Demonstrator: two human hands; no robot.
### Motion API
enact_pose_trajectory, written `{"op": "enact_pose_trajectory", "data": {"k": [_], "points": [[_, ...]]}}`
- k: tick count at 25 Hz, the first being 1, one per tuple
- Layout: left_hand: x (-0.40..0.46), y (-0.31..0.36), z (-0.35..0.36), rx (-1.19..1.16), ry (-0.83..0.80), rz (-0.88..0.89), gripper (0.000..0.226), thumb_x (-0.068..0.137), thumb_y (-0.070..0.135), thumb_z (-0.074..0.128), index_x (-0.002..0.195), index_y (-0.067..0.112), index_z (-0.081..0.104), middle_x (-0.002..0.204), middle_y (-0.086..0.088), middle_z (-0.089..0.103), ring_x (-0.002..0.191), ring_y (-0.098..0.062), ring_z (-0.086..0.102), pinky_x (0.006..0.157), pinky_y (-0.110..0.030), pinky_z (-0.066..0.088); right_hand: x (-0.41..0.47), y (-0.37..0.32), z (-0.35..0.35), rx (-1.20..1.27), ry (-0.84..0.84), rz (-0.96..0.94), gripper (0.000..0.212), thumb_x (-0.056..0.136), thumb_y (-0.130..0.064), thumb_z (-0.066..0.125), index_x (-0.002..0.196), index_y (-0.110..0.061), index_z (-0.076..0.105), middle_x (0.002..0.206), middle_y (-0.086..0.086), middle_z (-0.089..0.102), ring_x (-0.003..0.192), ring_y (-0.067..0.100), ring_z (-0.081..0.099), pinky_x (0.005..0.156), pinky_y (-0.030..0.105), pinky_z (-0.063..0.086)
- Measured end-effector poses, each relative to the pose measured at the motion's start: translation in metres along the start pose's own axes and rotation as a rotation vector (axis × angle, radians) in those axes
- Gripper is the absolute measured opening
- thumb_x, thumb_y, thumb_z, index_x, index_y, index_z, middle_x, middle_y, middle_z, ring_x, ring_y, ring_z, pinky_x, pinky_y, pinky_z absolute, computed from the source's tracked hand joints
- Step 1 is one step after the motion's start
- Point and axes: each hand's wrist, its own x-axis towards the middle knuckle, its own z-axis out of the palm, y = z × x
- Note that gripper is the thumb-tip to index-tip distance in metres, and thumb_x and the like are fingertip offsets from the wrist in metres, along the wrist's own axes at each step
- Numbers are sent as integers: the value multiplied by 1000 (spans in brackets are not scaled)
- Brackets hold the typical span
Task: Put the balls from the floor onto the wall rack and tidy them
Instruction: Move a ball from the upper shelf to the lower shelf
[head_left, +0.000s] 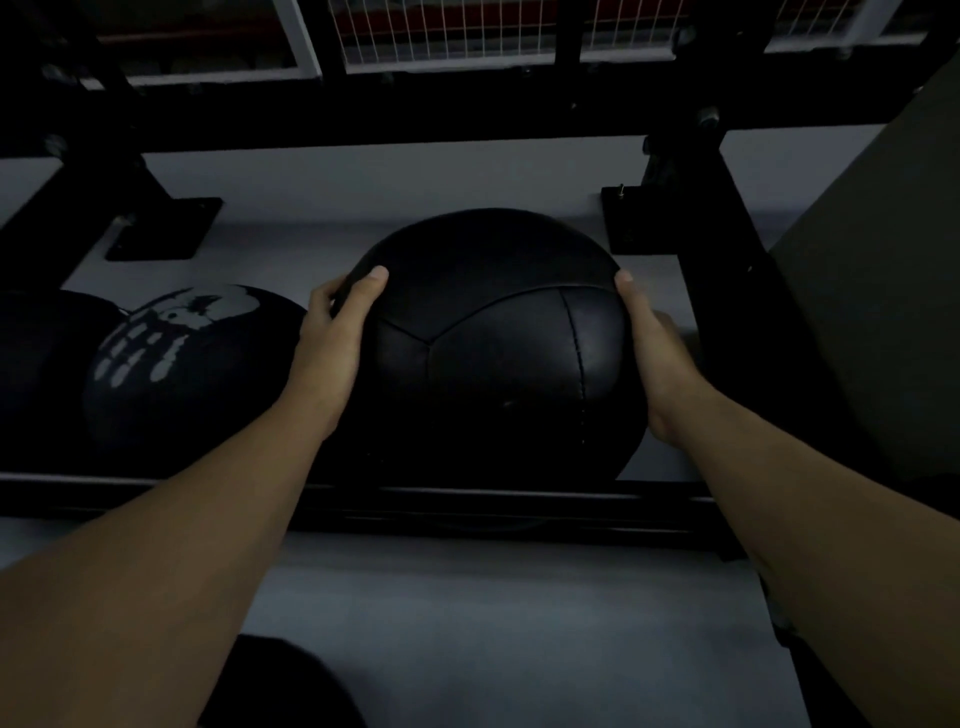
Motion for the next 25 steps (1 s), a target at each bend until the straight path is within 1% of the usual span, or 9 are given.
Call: {"op": "enact_pose_trajectory", "data": {"k": [3, 5, 8, 11, 13, 14, 16, 20, 25], "points": [[-9, 13, -6, -10, -6, -30, 74, 72, 80, 60, 133, 39, 59, 132, 11, 66, 121, -11, 63, 105, -36, 51, -12, -8, -7, 4, -1, -21, 95, 58, -87, 64, 136, -34, 56, 130, -1, 69, 113, 25, 69, 103, 47, 56], [-14, 21, -7, -41, 11, -18, 63, 77, 77, 57, 128, 40, 57, 138, 6, 65, 129, -18, 61, 117, -45, 45, -21, -14, -12, 13, -19, -31, 87, 58, -87, 66, 132, -42, 53, 127, -5, 68, 109, 21, 68, 92, 42, 59], [-28, 38, -8, -18, 86, 13, 60, 85, 77, 52, 125, 32, 52, 138, 2, 61, 130, -17, 58, 119, -48, 43, -40, -24, -17, 44, -34, -68, 77, 58, -86, 68, 125, -52, 54, 119, -13, 67, 105, 13, 67, 76, 34, 56], [-32, 70, -19, -62, 60, -62, 82, 82, 83, 54, 139, 25, 48, 145, 1, 57, 136, -21, 56, 119, -50, 44, -59, -48, -19, 74, -22, -98, 70, 60, -87, 66, 118, -52, 52, 125, -9, 64, 113, 16, 65, 92, 40, 57], [-35, 96, -27, -163, -63, -194, 102, 78, 87, 57, 157, 24, 45, 151, -3, 61, 138, -28, 60, 113, -52, 51, -68, -69, -18, 88, -13, -62, 101, 61, -90, 62, 147, -39, 45, 143, -1, 60, 128, 25, 61, 108, 50, 52], [-40, 107, -29, -214, -127, -235, 98, 80, 86, 57, 155, 23, 53, 145, -4, 68, 130, -30, 68, 104, -49, 59, -73, -80, -17, 97, -24, -21, 111, 61, -92, 60, 154, -34, 42, 148, 1, 59, 132, 28, 60, 112, 53, 49], [-55, 121, -36, -281, -188, -271, 75, 85, 84, 52, 128, 28, 78, 125, -3, 80, 113, -26, 78, 86, -41, 66, -89, -97, -13, 127, -36, 51, 111, 59, -95, 56, 151, -33, 51, 145, 2, 64, 130, 31, 62, 113, 55, 47], [-98, 133, -57, -323, -72, -296, 72, 87, 83, 51, 131, 31, 75, 126, 0, 80, 118, -23, 75, 107, -45, 57, -141, -120, -9, 167, 79, 60, 86, 75, -83, 58, 145, -33, 59, 137, 1, 69, 124, 29, 66, 110, 51, 52], [-143, 149, -83, -364, 21, -278, 71, 88, 74, 59, 140, 26, 68, 133, -2, 77, 125, -24, 72, 112, -47, 53, -214, -133, -12, 242, 187, 11, 72, 84, -71, 61, 143, -31, 56, 132, -3, 70, 118, 21, 70, 103, 47, 58]]}}
